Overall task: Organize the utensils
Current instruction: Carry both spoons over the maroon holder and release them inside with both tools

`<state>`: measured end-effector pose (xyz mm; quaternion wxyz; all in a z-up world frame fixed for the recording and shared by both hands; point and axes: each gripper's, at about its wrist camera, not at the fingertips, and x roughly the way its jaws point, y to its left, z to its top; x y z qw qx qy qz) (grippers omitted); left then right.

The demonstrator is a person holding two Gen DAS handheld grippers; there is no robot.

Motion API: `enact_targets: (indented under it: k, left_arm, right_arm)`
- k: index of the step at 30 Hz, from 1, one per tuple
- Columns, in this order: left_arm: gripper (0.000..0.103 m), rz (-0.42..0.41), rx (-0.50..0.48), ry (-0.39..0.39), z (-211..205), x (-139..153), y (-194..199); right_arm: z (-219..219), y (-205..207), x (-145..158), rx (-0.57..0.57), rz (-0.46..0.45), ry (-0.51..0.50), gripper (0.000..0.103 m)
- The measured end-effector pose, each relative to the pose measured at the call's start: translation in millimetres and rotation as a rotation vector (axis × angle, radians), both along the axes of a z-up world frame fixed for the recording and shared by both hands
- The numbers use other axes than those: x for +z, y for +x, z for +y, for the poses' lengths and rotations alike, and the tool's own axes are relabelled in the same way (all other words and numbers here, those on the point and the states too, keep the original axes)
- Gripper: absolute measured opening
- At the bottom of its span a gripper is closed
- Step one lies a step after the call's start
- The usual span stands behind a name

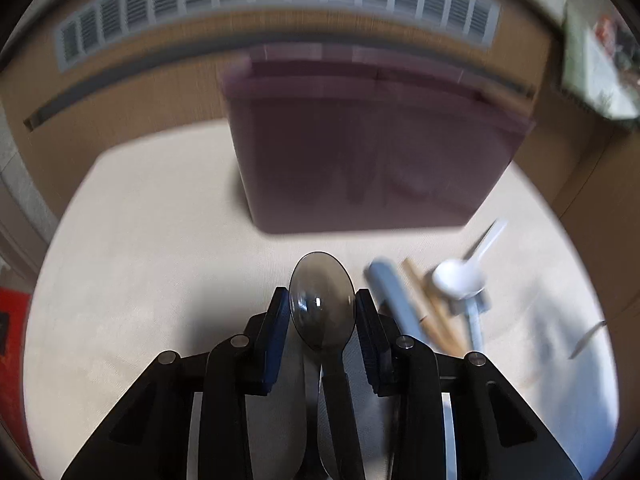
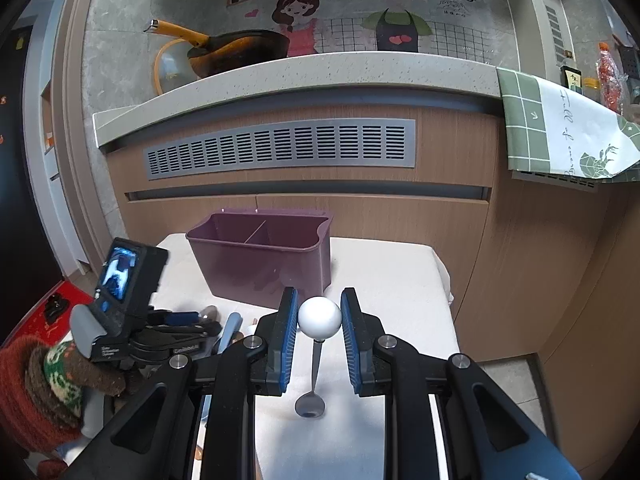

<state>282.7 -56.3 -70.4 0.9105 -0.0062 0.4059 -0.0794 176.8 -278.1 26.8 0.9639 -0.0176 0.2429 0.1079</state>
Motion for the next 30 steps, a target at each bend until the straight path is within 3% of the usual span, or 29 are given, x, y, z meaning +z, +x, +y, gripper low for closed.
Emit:
enact_targets:
  k: [5,10,13,16,20,30]
  left_arm:
    - [0.034,-0.211,-0.017,-0.079,16,75,-24]
    - [0.033,-0.473,-0.017,-0.146,36,182,-25]
    - [0.033,-0.553,-0.008,-0.120,39,214,-10]
    - [0.033,-0.532,-0.014,-0.131,44,220,16]
    - [0.033,-0.502,0.001,-0.142,45,206,36]
    - [0.034,-0.343,-0.008,-0.159,51,139,67]
  right_arm:
    - [0,7,26,0.015,-0.044,0.009,0.020]
    - [6,31,93,0.025,-0.175,0.013,0.020]
    - [18,52,128,0.020,-0.229,-0.002,0.020]
    - [32,83,145,0.029,-0.213,0.011,0.020]
    - [49,118,141,0.034,-0.162,0.019,0.020]
    - [70,168,64,0.033,0.018,0.019,0.020]
